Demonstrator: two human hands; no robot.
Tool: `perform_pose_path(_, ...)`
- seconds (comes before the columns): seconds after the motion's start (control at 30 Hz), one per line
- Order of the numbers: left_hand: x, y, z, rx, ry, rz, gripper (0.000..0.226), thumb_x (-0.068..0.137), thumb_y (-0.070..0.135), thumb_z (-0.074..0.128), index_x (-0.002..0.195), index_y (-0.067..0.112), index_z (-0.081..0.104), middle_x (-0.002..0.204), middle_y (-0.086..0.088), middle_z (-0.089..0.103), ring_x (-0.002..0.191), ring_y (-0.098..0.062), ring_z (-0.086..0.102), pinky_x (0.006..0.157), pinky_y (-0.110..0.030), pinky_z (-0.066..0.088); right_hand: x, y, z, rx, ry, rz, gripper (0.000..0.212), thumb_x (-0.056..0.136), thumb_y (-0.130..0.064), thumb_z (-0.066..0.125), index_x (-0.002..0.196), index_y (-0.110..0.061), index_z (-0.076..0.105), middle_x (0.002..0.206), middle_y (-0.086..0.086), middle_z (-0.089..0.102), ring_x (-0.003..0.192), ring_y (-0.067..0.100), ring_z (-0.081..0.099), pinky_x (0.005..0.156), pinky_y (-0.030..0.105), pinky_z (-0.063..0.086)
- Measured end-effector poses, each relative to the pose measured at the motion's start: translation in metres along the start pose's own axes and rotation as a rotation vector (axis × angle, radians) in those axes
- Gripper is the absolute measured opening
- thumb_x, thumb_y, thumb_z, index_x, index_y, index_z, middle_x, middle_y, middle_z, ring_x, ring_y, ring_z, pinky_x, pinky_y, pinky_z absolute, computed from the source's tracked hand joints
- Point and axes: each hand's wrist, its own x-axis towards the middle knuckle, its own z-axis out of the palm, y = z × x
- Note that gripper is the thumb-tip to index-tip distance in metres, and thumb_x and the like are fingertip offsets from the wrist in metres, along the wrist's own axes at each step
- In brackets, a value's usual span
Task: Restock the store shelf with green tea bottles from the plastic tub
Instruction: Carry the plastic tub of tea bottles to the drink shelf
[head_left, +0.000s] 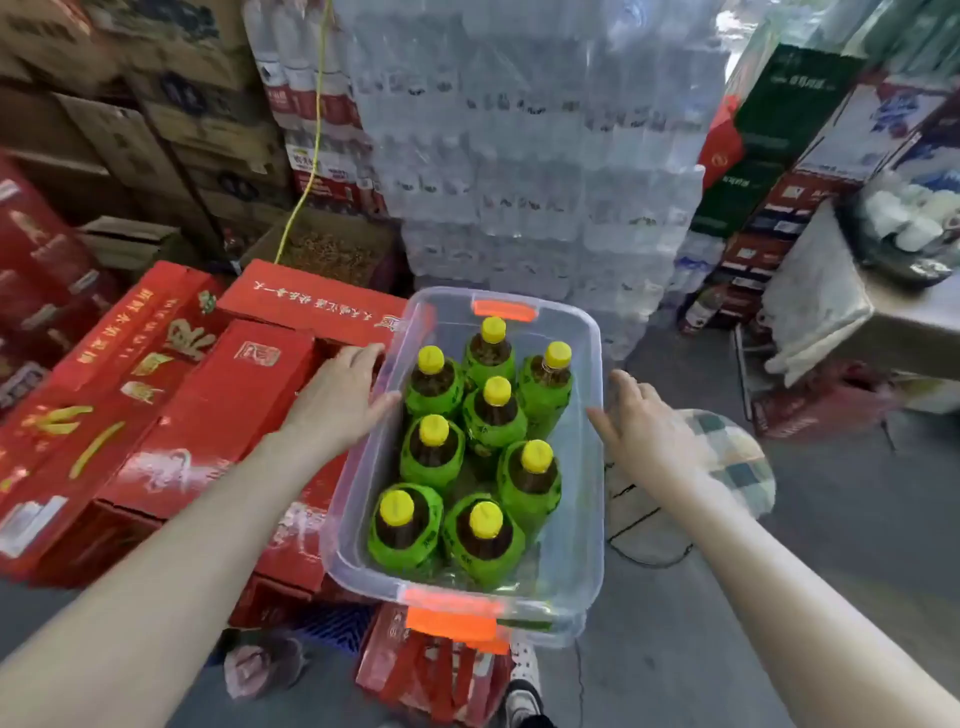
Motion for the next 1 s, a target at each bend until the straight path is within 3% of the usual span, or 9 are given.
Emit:
perform_pose_path(0.13, 0.013, 0.005, 0.026, -0.114, -0.029, -0.175, 0.055, 0.093, 0.032, 0.06, 0.142, 0.011, 0.042, 0.136, -0.017, 0.055, 0.122, -0.036, 0.053, 0.092, -0.042, 0.042, 0.021, 0.005, 0.022, 0.265, -0.155, 0.16, 0.053, 0.098, -0.038, 0.051, 0.143, -0.014, 0.035, 0.118, 0.012, 0.063, 0.105, 0.035, 0.06, 0.072, 0.034, 0.035)
perform_pose_path(0.23, 0.018, 0.01, 0.038, -0.158, 0.051, -0.239, 0.043, 0.092, 0.023, 0.06, 0.132, 0.014, 0.051, 0.119, -0.018, 0.066, 0.107, -0.04, 0.061, 0.085, -0.047, 0.048, 0.033, 0.001, 0.03, 0.493, -0.197, 0.262, 0.044, 0.094, -0.026, 0.057, 0.135, -0.017, 0.042, 0.102, 0.008, 0.065, 0.093, 0.033, 0.062, 0.077, 0.038, 0.047)
perform_pose_path(0.37, 0.015, 0.013, 0.039, -0.207, 0.097, -0.349, 0.045, 0.088, 0.027, 0.06, 0.133, 0.028, 0.054, 0.112, -0.013, 0.071, 0.103, -0.04, 0.063, 0.084, -0.047, 0.05, 0.034, 0.0, 0.039, 0.587, -0.218, 0.317, 0.049, 0.089, -0.02, 0.059, 0.134, -0.022, 0.039, 0.109, 0.008, 0.064, 0.1, 0.035, 0.061, 0.087, 0.049, 0.051)
perform_pose_path(0.53, 0.009, 0.027, 0.029, -0.238, 0.102, -0.393, 0.05, 0.086, 0.022, 0.061, 0.135, 0.028, 0.055, 0.12, -0.011, 0.068, 0.109, -0.038, 0.061, 0.088, -0.04, 0.045, 0.033, 0.0, 0.029, 0.614, -0.231, 0.316, 0.04, 0.087, -0.013, 0.055, 0.124, -0.019, 0.044, 0.099, 0.003, 0.06, 0.099, 0.034, 0.058, 0.088, 0.049, 0.05)
perform_pose_path(0.63, -0.017, 0.039, 0.02, -0.262, 0.174, -0.432, 0.054, 0.084, 0.015, 0.063, 0.135, 0.029, 0.057, 0.11, -0.014, 0.069, 0.102, -0.037, 0.062, 0.082, -0.038, 0.044, 0.017, 0.005, 0.018, 0.616, -0.192, 0.265, 0.036, 0.087, -0.011, 0.056, 0.121, -0.021, 0.048, 0.093, -0.001, 0.06, 0.09, 0.026, 0.057, 0.082, 0.041, 0.048)
perform_pose_path(0.77, -0.077, 0.049, 0.006, -0.315, 0.302, -0.447, 0.056, 0.08, 0.013, 0.068, 0.134, 0.026, 0.06, 0.093, -0.023, 0.067, 0.093, -0.044, 0.06, 0.075, -0.041, 0.044, -0.008, 0.001, -0.015, 0.603, -0.117, 0.111, 0.032, 0.086, -0.006, 0.057, 0.113, -0.021, 0.052, 0.084, -0.01, 0.055, 0.076, 0.01, 0.052, 0.07, 0.03, 0.035)
perform_pose_path(0.9, -0.154, 0.055, -0.004, -0.385, 0.392, -0.499, 0.053, 0.08, 0.017, 0.068, 0.132, 0.024, 0.062, 0.087, -0.024, 0.067, 0.091, -0.044, 0.06, 0.074, -0.039, 0.045, -0.048, -0.015, -0.041, 0.568, -0.12, -0.033, 0.034, 0.084, -0.006, 0.06, 0.112, -0.025, 0.054, 0.091, -0.004, 0.063, 0.09, 0.024, 0.061, 0.082, 0.04, 0.05)
perform_pose_path(1.0, -0.232, 0.056, 0.005, -0.419, 0.484, -0.547, 0.051, 0.072, 0.031, 0.058, 0.123, 0.028, 0.066, 0.093, -0.013, 0.072, 0.091, -0.036, 0.065, 0.076, -0.039, 0.049, -0.103, -0.024, -0.043, 0.55, -0.129, -0.139, 0.038, 0.083, -0.007, 0.061, 0.113, -0.028, 0.053, 0.101, 0.003, 0.066, 0.094, 0.029, 0.063, 0.087, 0.048, 0.053)
